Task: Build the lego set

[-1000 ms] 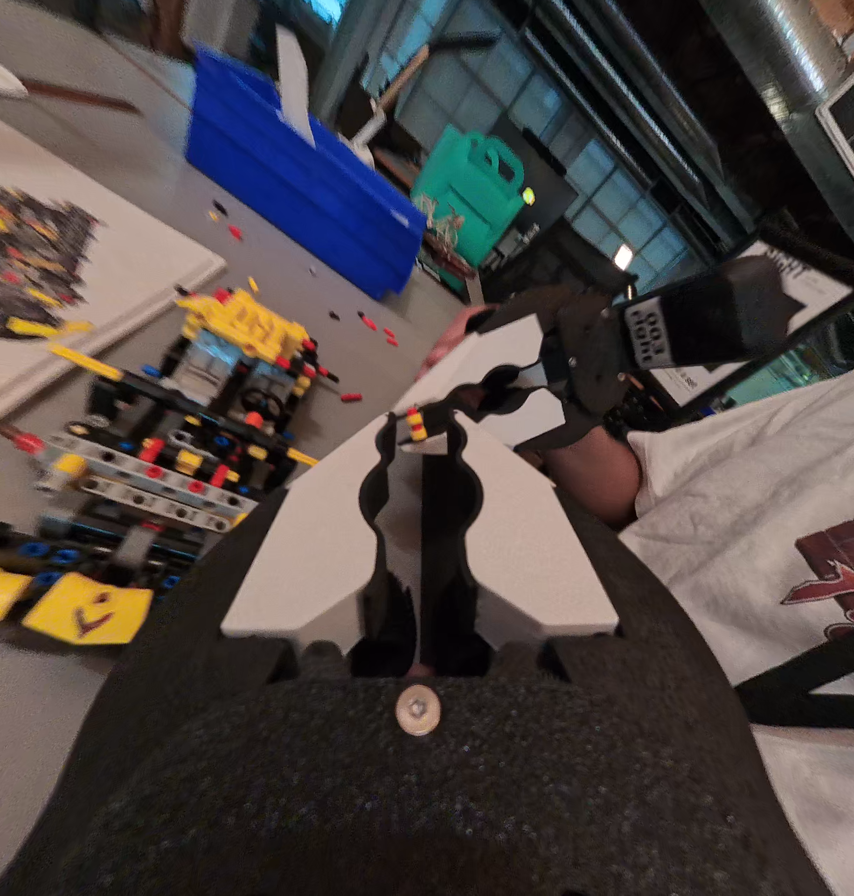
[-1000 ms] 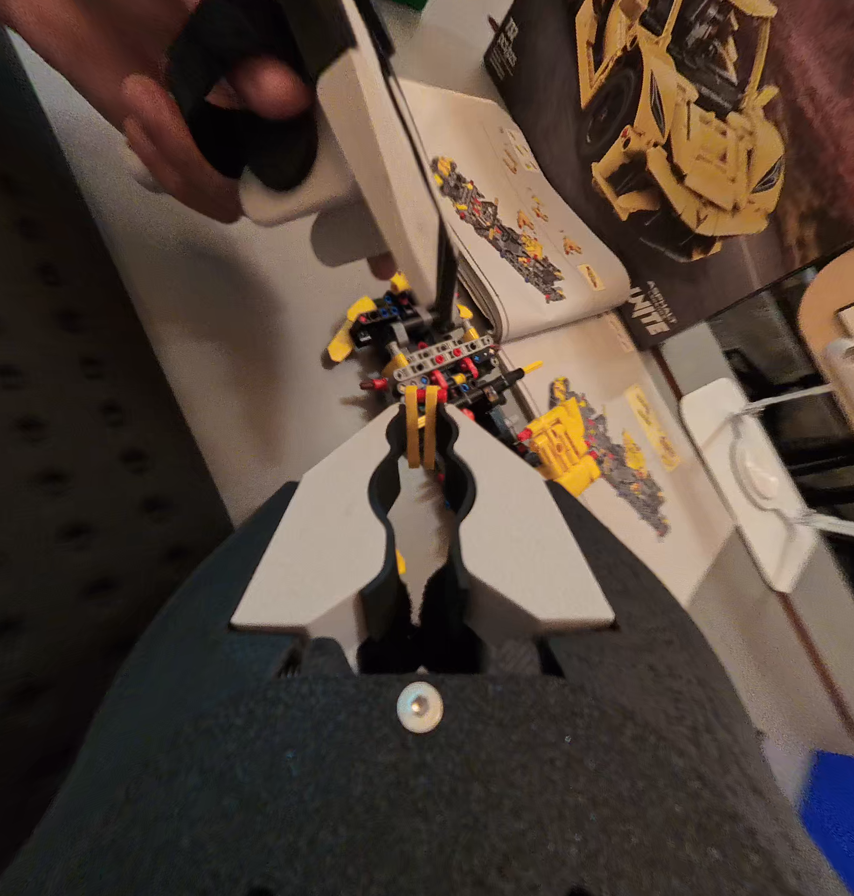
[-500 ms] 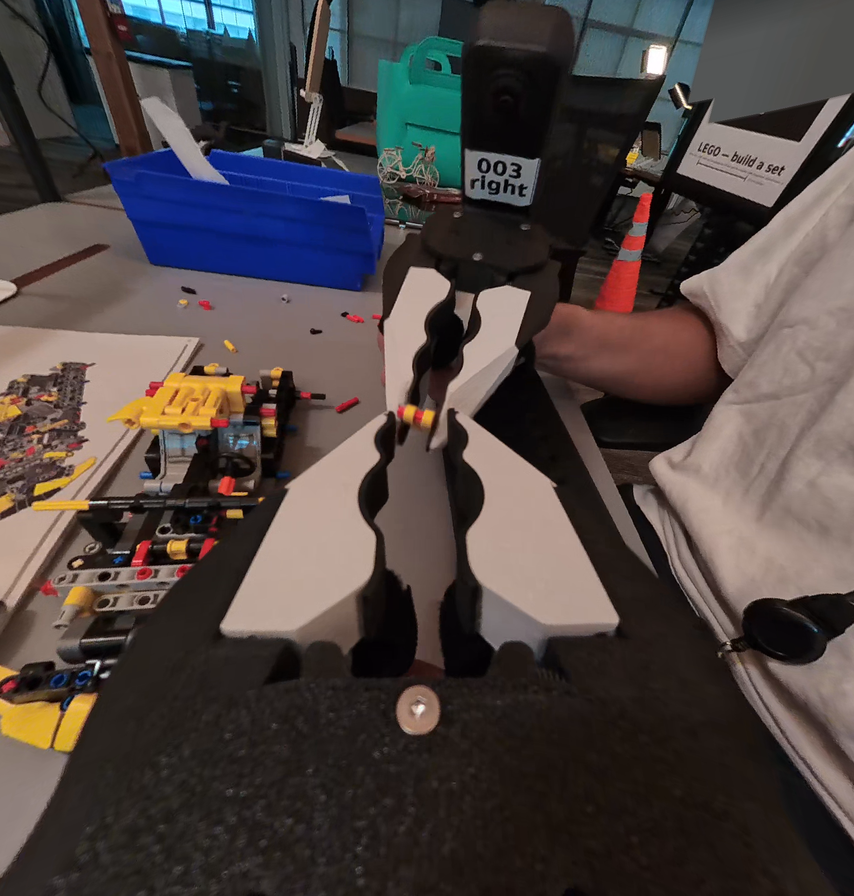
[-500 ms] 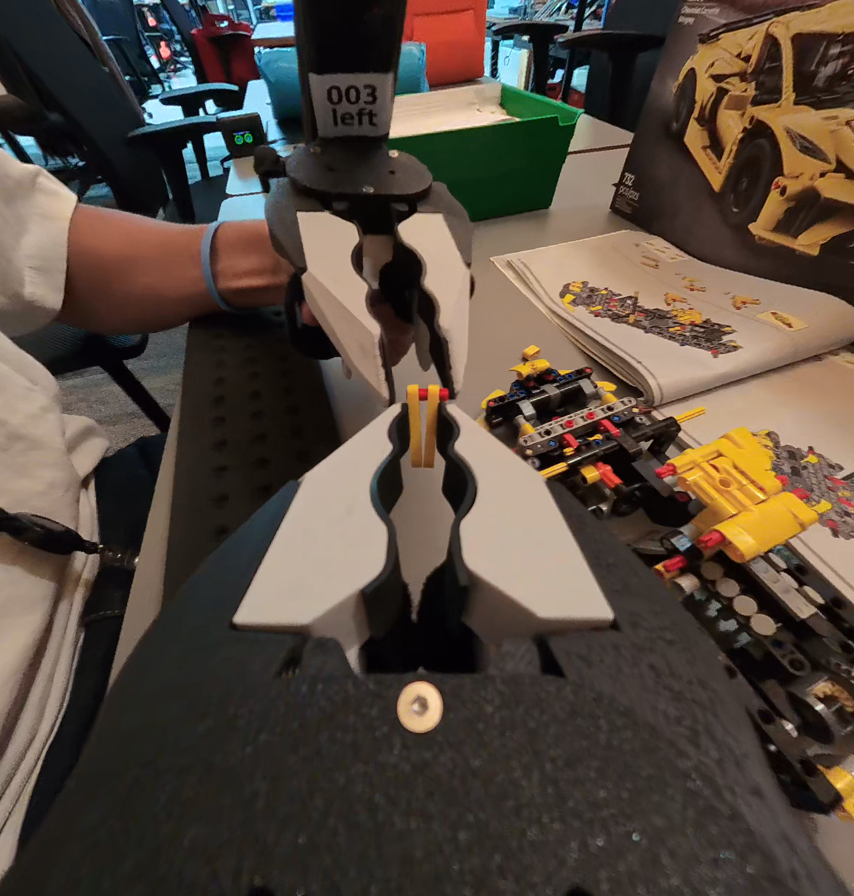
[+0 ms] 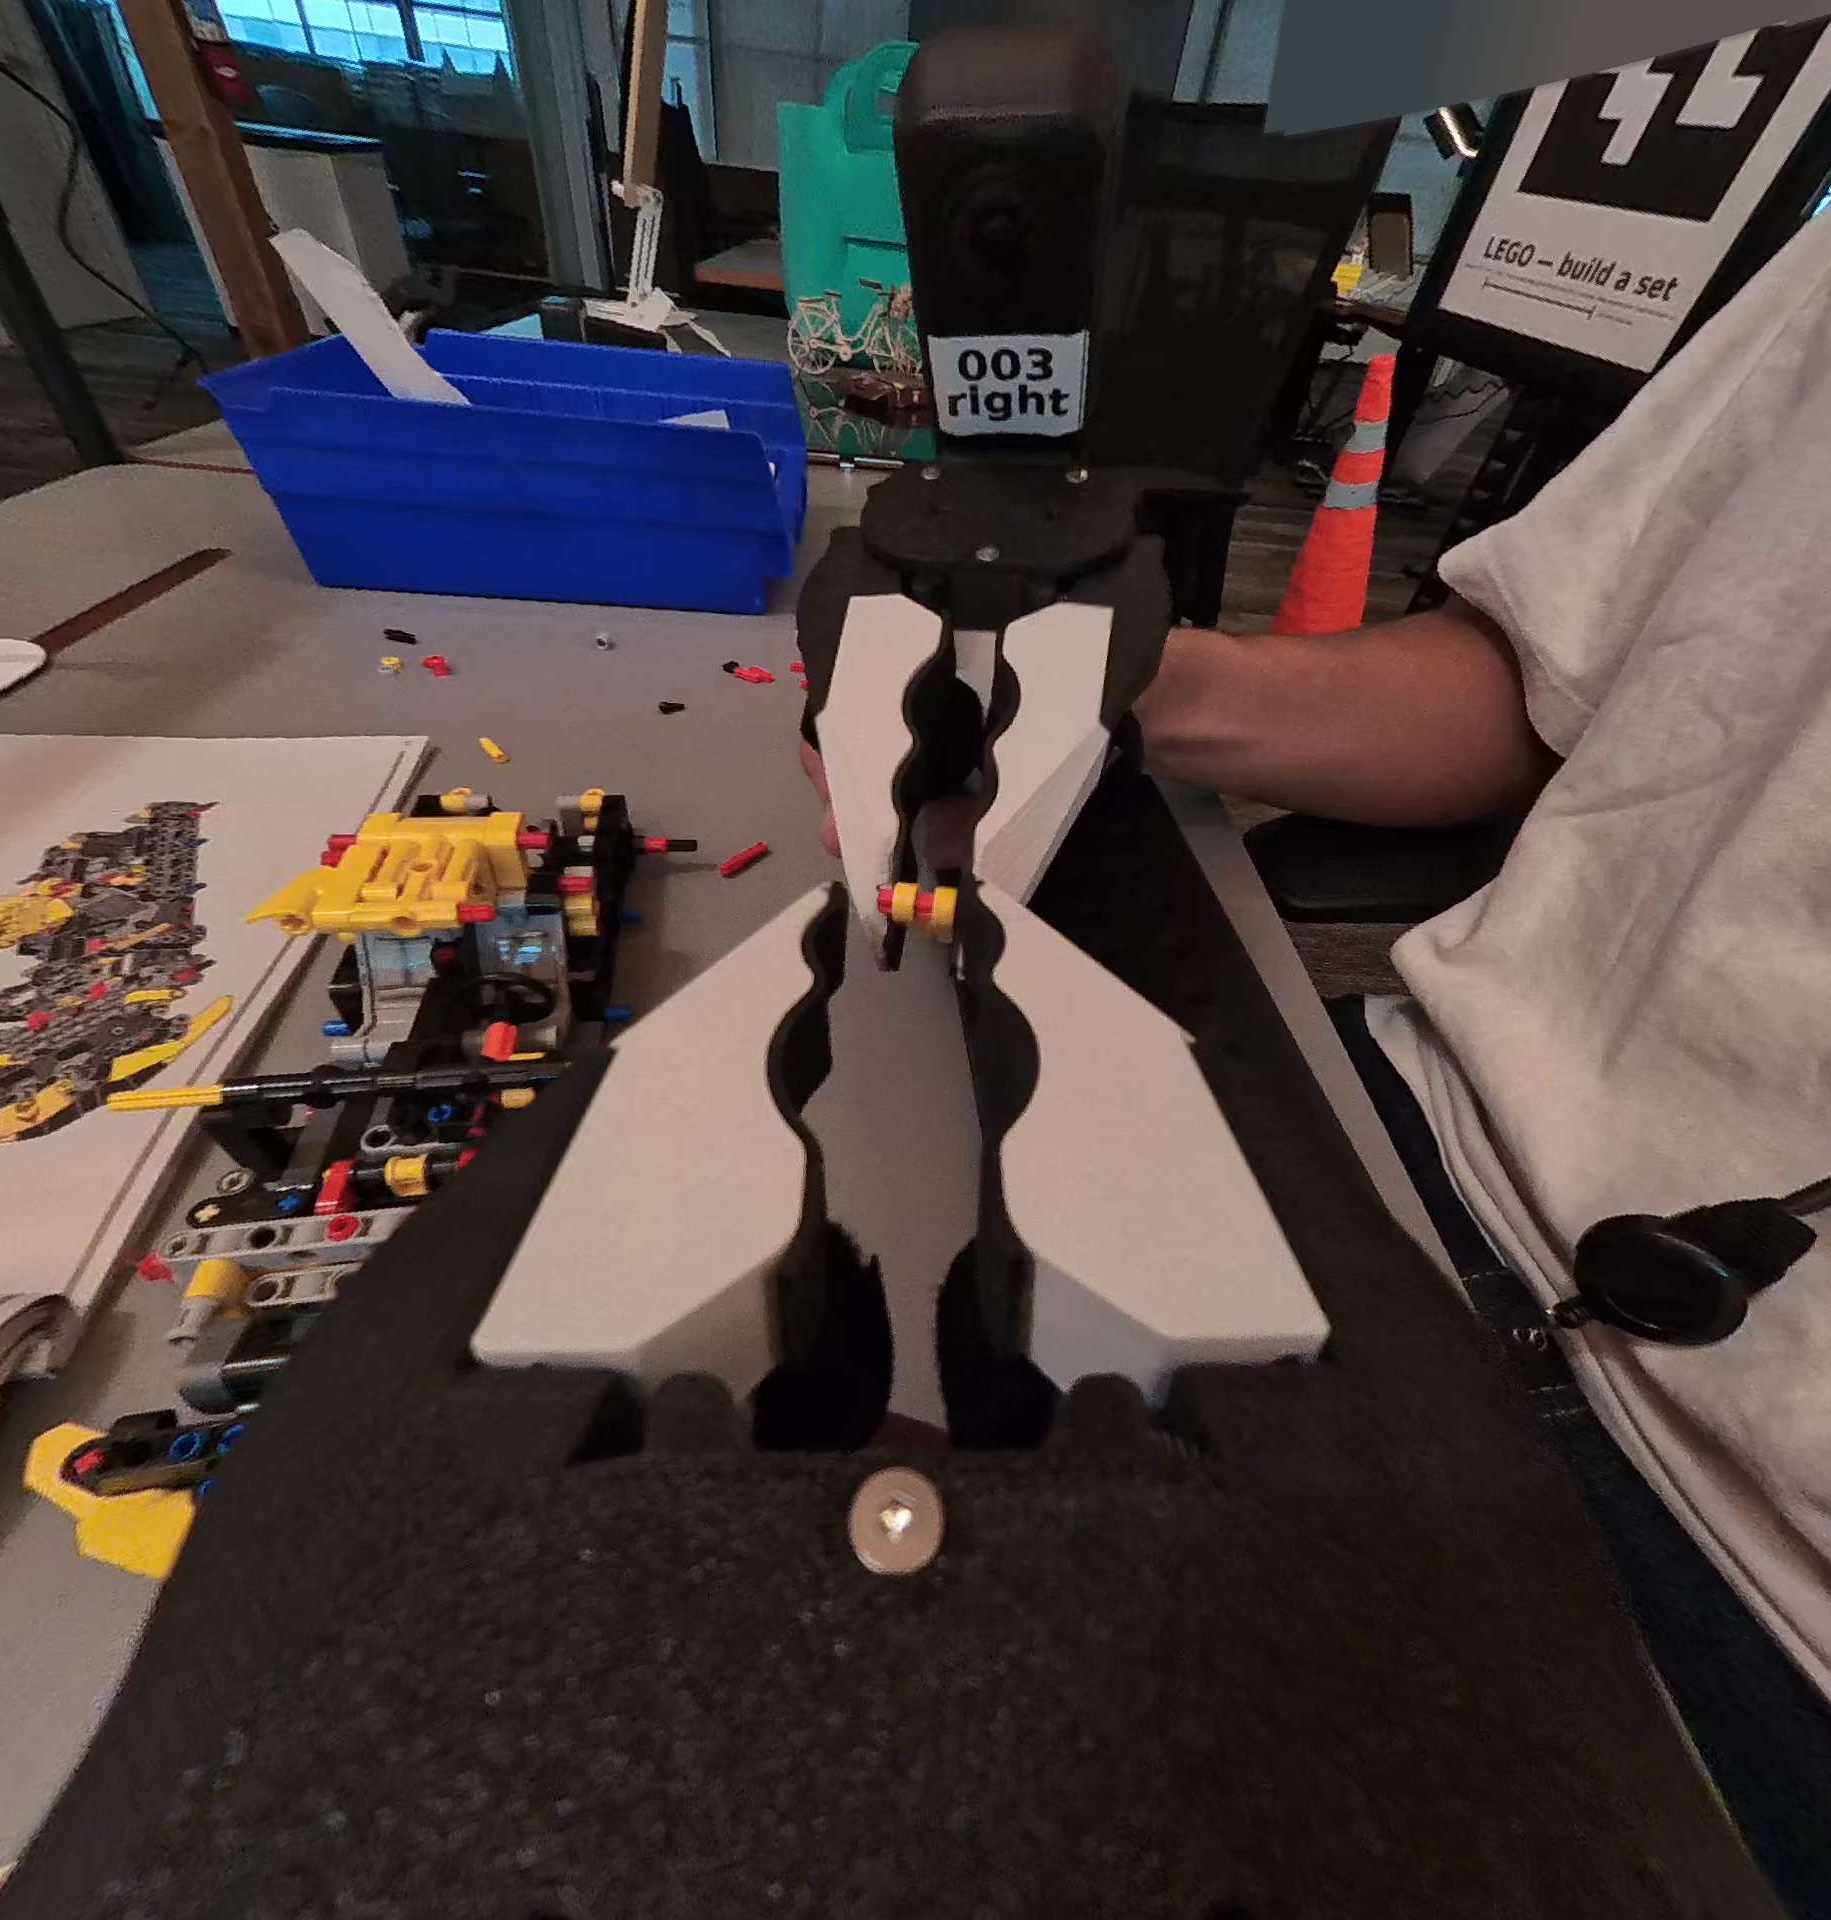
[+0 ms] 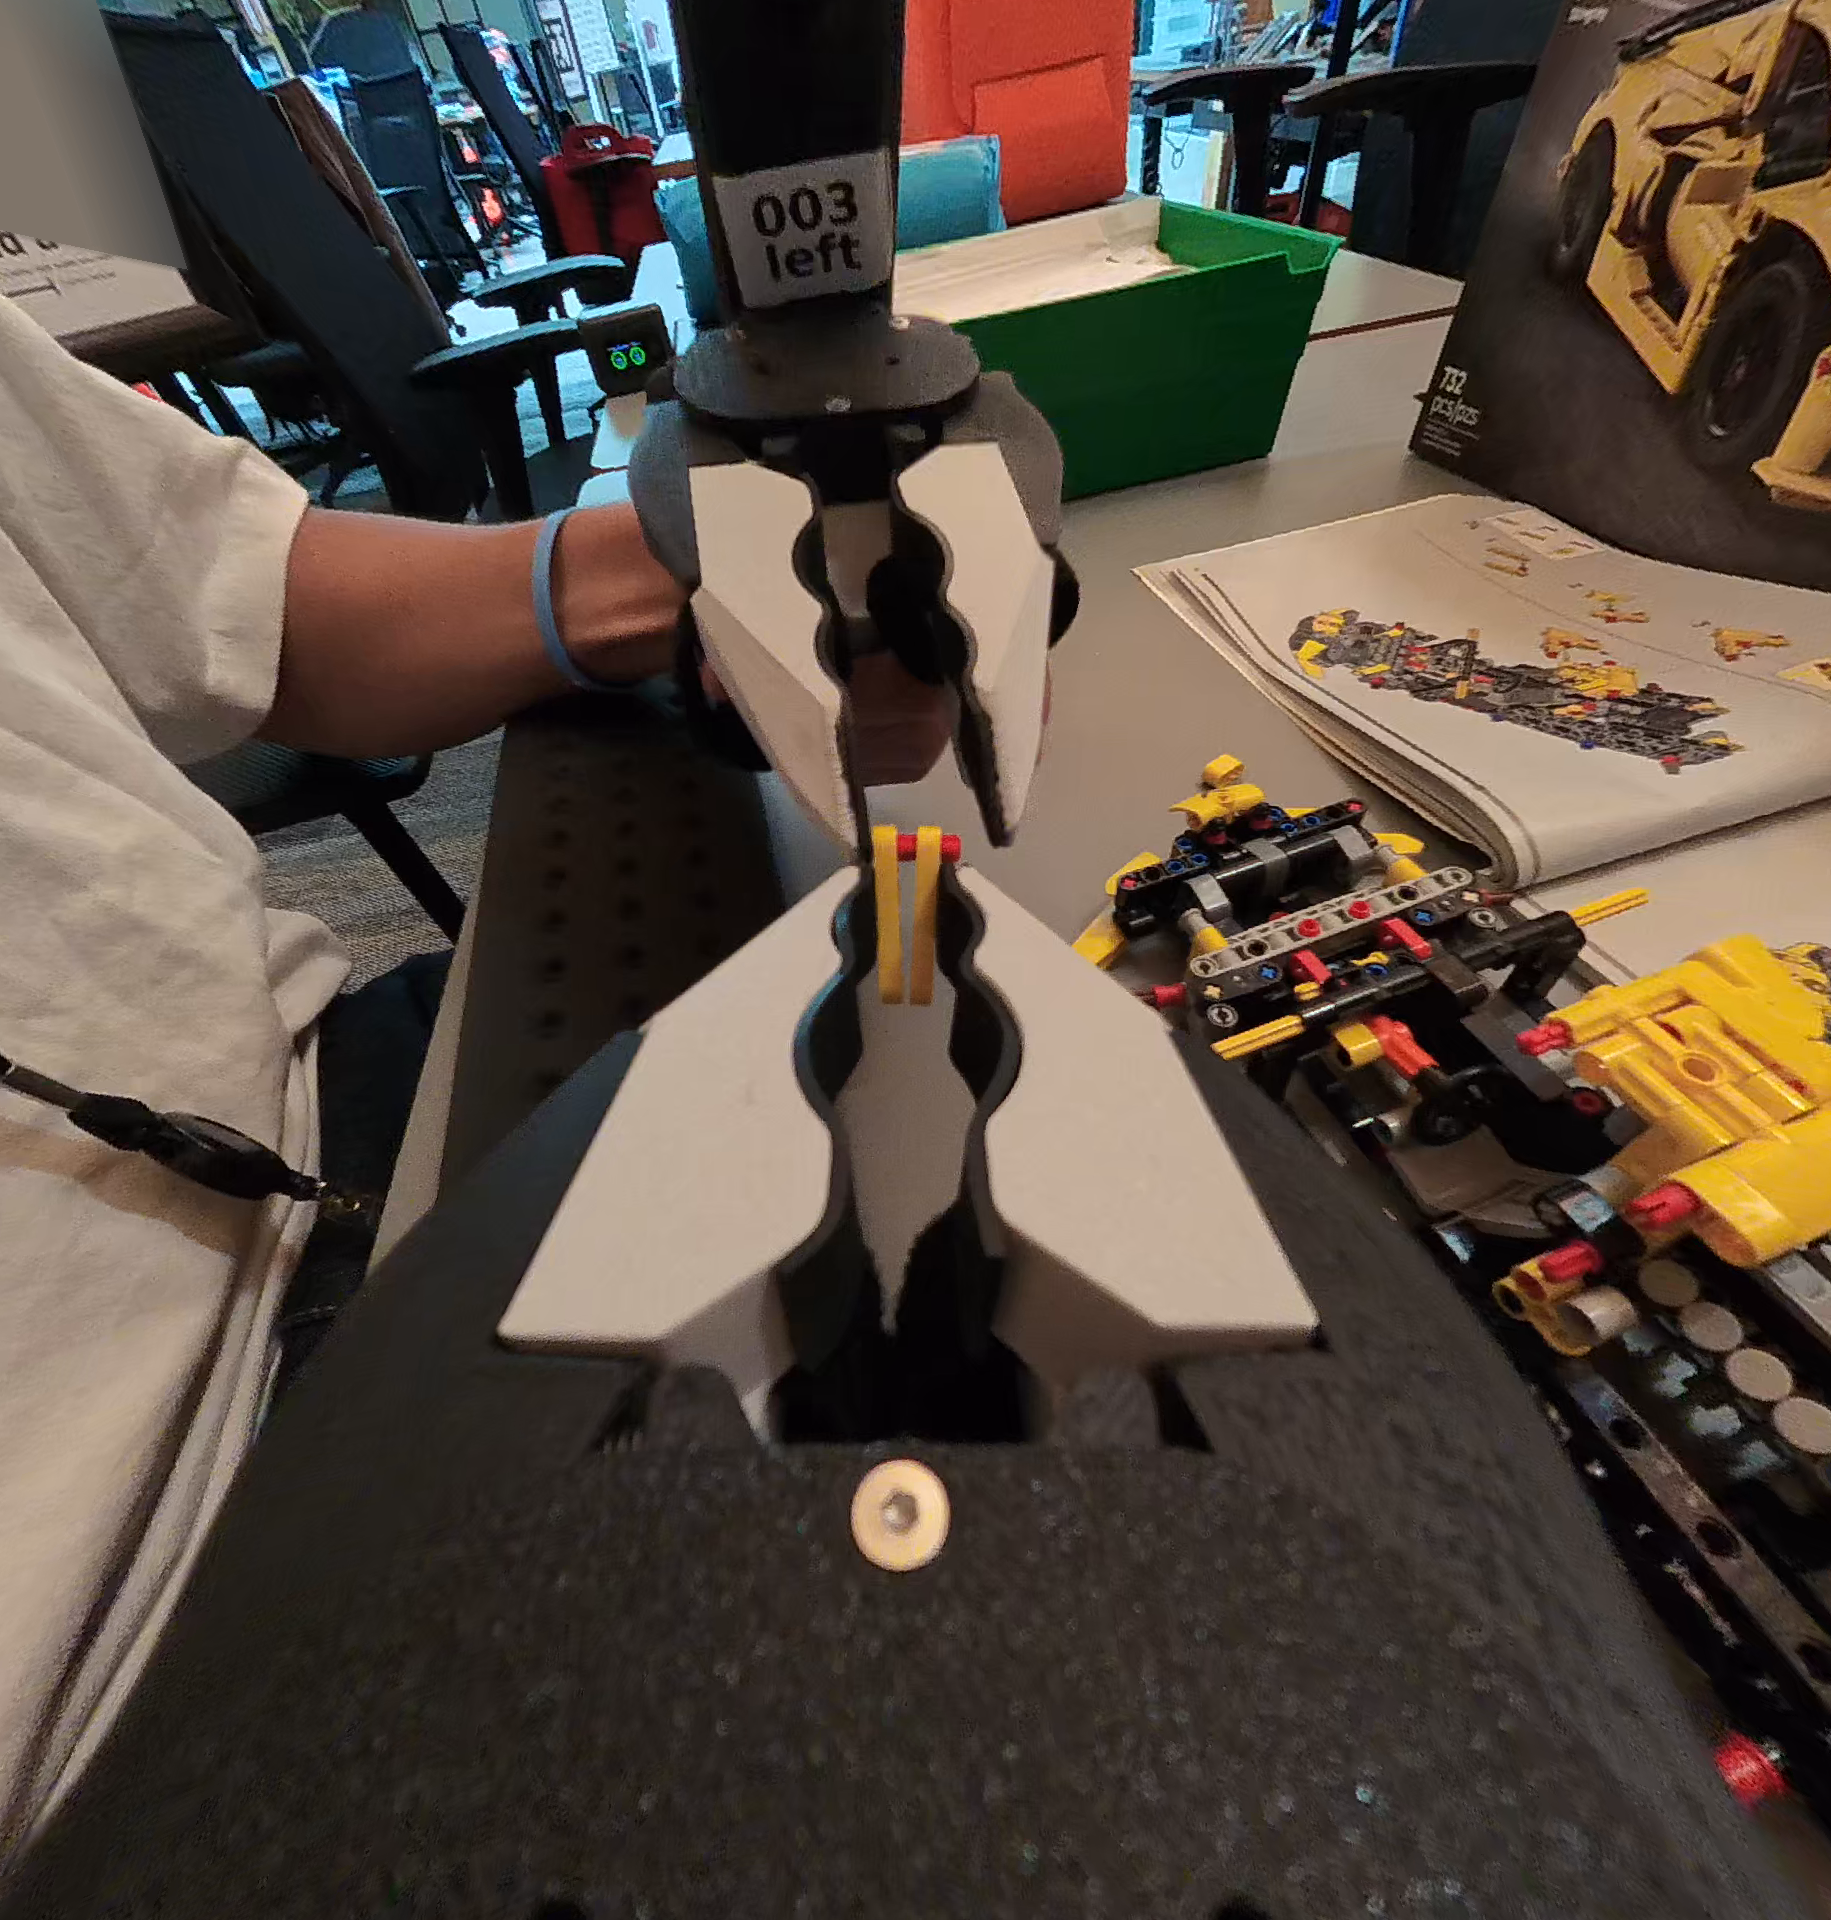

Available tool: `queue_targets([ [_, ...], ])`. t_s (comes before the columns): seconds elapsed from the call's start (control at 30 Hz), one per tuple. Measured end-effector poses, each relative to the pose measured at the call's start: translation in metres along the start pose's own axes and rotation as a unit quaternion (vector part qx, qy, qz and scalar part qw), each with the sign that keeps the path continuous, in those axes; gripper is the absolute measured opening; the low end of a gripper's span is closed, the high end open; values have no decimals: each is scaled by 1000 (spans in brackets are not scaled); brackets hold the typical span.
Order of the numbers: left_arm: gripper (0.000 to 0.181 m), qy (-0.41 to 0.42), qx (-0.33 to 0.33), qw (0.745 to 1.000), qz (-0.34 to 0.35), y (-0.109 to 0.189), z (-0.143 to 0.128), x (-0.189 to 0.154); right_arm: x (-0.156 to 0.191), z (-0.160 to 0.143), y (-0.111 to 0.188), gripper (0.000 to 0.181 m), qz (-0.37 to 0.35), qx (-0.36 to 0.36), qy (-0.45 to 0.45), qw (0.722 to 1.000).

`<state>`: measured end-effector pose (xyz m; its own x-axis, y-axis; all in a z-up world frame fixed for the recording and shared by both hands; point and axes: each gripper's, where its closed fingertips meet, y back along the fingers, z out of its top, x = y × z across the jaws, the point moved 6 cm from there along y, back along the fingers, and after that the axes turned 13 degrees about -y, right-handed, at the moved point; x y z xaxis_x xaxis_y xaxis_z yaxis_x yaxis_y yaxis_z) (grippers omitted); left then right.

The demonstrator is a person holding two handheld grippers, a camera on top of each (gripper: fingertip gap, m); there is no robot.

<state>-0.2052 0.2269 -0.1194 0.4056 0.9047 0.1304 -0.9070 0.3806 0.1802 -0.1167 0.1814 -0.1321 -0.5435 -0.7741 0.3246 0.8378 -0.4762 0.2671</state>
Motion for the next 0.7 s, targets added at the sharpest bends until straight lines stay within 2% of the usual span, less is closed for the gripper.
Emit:
queue_targets([
  [0.1, 16, -2, 0, 1000, -2, -1, -1, -1, -1, -1, 0, 10, -4, 3, 3, 1000],
  [0.33, 15, -43, 6, 999, 32, -4, -1, -1, -5, -1, 2, 10, -10, 0, -8, 1000],
  [0.7, 12, -60, 23, 997, 50, -6, -3, 0, -9, -3, 3, 10, -25, 5, -9, 1000],
])
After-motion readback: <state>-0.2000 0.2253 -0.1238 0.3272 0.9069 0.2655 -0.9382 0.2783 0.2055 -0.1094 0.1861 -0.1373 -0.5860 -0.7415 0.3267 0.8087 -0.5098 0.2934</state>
